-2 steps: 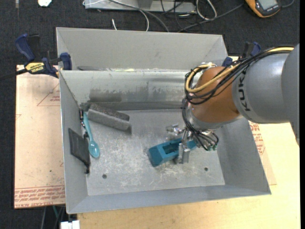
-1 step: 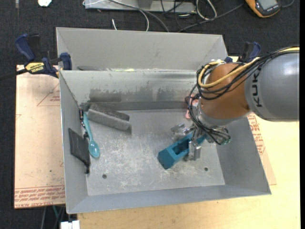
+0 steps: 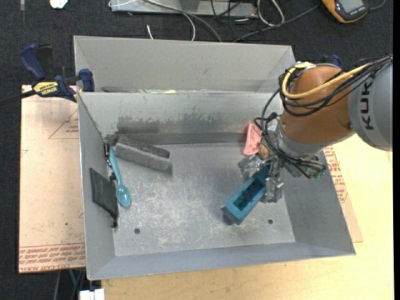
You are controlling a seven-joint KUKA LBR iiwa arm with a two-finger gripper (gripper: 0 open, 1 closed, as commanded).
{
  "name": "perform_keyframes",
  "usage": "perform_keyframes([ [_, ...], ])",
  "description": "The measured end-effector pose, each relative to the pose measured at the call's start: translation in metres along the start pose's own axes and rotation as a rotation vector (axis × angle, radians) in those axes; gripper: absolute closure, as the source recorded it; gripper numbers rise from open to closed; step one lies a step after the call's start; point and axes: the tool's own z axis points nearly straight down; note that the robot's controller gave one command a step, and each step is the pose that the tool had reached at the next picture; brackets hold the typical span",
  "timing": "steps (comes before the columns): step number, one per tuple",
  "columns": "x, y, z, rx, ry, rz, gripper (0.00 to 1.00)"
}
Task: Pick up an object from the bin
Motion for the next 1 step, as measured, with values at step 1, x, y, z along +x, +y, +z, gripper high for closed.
perform_keyframes([
  [1,-0.0066,-0.0257,0.0076,0.005,-0.006,-0.1,1.0],
])
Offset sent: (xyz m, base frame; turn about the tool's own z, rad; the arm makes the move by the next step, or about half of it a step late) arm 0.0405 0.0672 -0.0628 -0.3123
